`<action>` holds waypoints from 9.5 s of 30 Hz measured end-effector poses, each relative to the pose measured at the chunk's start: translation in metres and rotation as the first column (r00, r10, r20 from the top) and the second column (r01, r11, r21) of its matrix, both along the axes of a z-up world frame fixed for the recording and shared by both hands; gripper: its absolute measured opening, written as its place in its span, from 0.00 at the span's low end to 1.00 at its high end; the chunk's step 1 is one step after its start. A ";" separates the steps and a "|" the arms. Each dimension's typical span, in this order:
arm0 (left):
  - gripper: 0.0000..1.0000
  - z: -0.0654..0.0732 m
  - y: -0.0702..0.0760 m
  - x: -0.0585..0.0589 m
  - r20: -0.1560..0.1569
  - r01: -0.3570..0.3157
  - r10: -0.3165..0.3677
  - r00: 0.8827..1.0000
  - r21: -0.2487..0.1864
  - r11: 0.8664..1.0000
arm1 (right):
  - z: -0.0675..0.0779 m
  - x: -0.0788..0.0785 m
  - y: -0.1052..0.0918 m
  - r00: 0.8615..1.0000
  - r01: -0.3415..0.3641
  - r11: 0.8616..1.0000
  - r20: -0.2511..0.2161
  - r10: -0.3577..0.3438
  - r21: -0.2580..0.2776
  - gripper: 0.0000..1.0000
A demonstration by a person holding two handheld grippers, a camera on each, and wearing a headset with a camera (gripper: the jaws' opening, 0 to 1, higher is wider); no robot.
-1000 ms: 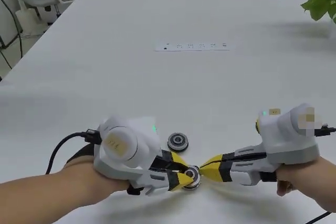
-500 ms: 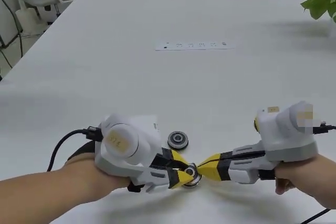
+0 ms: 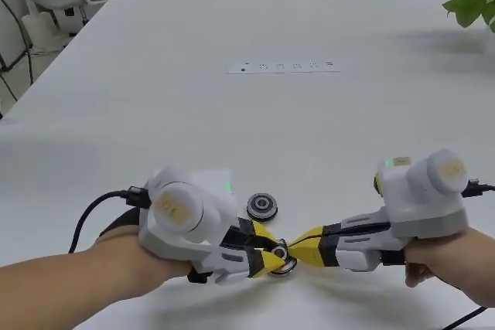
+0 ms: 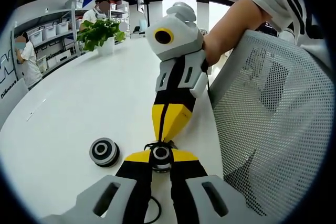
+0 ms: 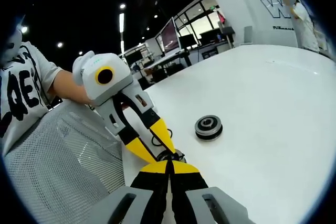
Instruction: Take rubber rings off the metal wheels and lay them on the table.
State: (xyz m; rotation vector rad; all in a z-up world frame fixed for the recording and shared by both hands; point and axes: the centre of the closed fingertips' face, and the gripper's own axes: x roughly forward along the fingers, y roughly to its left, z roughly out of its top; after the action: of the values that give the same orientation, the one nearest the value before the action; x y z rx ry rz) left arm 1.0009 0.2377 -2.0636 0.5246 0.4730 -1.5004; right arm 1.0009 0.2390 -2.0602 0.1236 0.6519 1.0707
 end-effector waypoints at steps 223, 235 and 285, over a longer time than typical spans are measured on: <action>0.51 0.040 0.036 0.064 -0.127 -0.198 0.185 0.974 -0.093 0.976 | -0.003 0.065 -0.019 0.984 0.137 0.977 0.138 -0.115 -0.161 0.15; 0.40 0.025 0.024 0.077 -0.187 -0.224 0.206 0.961 -0.085 0.971 | -0.010 0.061 -0.014 0.987 0.112 0.978 0.133 -0.089 -0.178 0.17; 0.07 0.003 0.002 0.079 -0.004 -0.159 0.159 0.987 -0.029 0.987 | -0.014 0.067 -0.004 0.985 0.110 0.977 0.151 -0.082 -0.185 0.19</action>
State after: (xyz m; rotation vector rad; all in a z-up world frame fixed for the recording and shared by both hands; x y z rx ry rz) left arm 1.0795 0.2402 -2.0604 0.4518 0.4829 -1.3529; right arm 1.0678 0.2353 -2.0743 -0.0885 0.6109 0.9091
